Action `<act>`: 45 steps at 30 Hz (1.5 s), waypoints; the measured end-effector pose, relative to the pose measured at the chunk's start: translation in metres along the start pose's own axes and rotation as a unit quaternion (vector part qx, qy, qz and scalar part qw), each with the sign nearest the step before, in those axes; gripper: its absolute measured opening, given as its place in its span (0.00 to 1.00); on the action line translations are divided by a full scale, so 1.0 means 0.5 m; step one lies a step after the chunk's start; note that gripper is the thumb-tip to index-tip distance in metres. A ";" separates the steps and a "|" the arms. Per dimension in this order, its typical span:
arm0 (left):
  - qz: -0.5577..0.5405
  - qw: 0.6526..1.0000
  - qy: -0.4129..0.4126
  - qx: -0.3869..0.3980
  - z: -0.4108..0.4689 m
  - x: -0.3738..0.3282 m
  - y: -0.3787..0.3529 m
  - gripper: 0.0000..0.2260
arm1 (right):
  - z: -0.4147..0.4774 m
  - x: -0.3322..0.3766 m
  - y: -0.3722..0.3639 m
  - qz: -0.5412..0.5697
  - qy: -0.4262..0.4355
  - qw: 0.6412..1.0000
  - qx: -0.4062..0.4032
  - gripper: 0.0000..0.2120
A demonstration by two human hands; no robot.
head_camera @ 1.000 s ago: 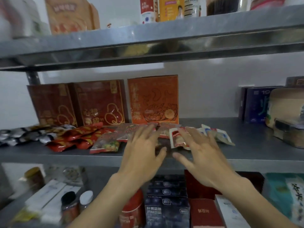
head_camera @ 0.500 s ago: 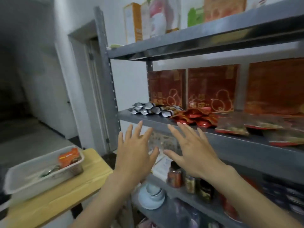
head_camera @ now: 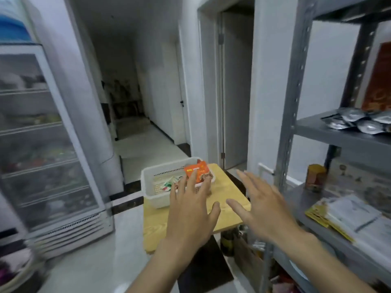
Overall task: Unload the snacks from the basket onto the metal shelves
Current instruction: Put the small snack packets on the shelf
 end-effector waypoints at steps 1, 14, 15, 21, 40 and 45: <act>0.000 1.000 0.013 0.005 0.008 0.034 -0.017 0.31 | 0.021 0.011 -0.031 0.011 0.006 1.000 0.001 0.34; 0.036 0.991 0.117 0.061 0.199 0.362 -0.296 0.30 | 0.351 0.001 -0.443 0.170 0.007 0.982 0.079 0.33; 0.034 0.990 0.125 0.060 0.216 0.384 -0.312 0.30 | 0.374 0.000 -0.471 0.175 0.006 0.981 0.086 0.33; 0.012 0.984 0.164 0.072 0.295 0.504 -0.412 0.30 | 0.493 -0.004 -0.625 0.196 0.001 0.972 0.132 0.32; -0.144 0.900 0.338 0.233 0.415 0.901 -0.841 0.27 | 0.720 -0.055 -1.146 0.260 -0.250 0.894 0.267 0.24; -0.306 0.738 0.562 0.212 0.381 0.951 -0.933 0.15 | 0.767 -0.088 -1.279 0.267 -0.298 0.868 0.294 0.25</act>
Point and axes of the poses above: each hand's wrist, its own z-axis towards the middle knuckle, its own y-axis out of the back of the hand, x = y × z, the point moved 9 cm from there along z, towards the middle knuckle, and after that the axes turned 9 degrees about -x, right-handed, at the moved point
